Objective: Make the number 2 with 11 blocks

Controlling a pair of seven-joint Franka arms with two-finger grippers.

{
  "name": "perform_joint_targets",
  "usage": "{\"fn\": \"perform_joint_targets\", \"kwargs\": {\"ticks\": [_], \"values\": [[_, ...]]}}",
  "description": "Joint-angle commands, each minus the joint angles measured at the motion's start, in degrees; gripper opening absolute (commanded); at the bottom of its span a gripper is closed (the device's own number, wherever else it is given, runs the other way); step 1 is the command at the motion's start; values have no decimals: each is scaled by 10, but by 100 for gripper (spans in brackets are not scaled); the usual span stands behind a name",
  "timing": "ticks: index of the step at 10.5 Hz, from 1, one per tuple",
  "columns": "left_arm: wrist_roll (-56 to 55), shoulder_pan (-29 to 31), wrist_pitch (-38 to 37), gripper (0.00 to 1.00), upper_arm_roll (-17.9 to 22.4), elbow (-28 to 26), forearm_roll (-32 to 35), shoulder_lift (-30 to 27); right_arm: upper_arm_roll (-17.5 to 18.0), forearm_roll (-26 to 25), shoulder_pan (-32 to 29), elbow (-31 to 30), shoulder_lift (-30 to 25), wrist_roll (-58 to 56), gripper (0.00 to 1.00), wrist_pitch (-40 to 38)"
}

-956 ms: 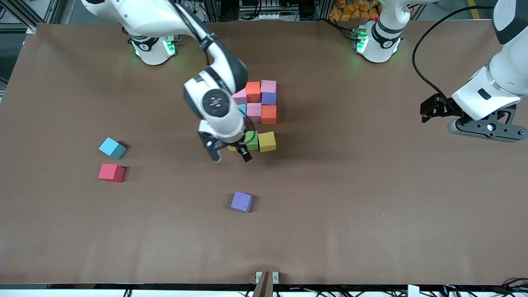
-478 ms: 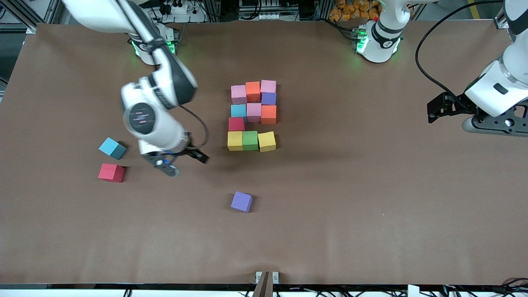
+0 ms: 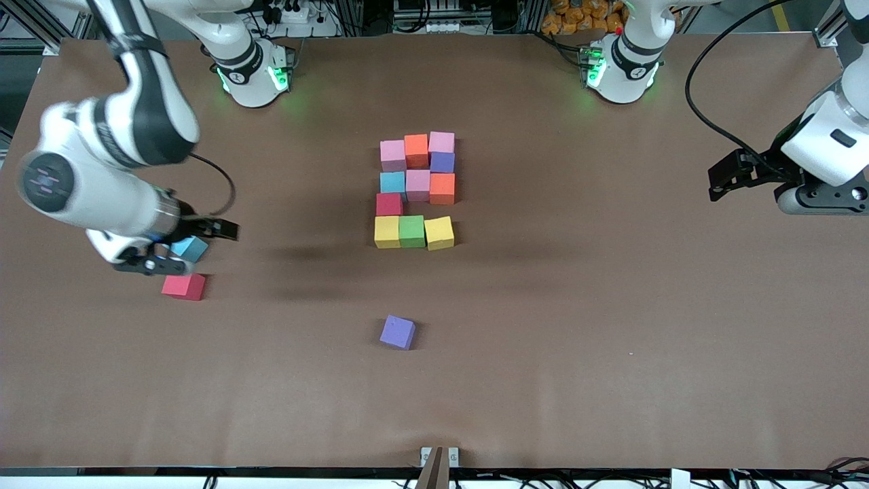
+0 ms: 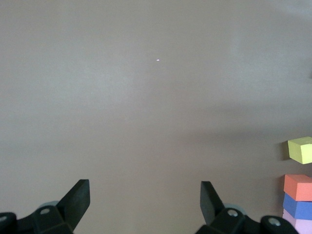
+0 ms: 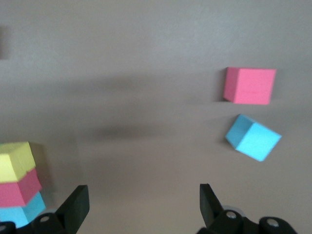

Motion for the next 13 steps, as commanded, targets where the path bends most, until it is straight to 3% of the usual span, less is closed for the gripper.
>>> {"fn": "perform_joint_targets", "kwargs": {"ticks": [1,3,5,7,13], "values": [[-8,2,-2,100,-4,-4,-10,-9,-27,15,14,-19,-84,-73,100,-34],[-6,1,-2,100,-3,-4,-12,-9,-73,14,32,48,-91,-133,100,-80],[-3,1,-1,100,-4,-4,-12,-9,-85,6,41,145,-89,-134,100,-139],[2,2,-2,100,-11,-5,-9,-9,-95,-34,45,215,-86,-128,100,-176],[3,1,-2,100,-13,-5,-8,-9,-104,-35,46,231,-86,-132,100,-198]]}}
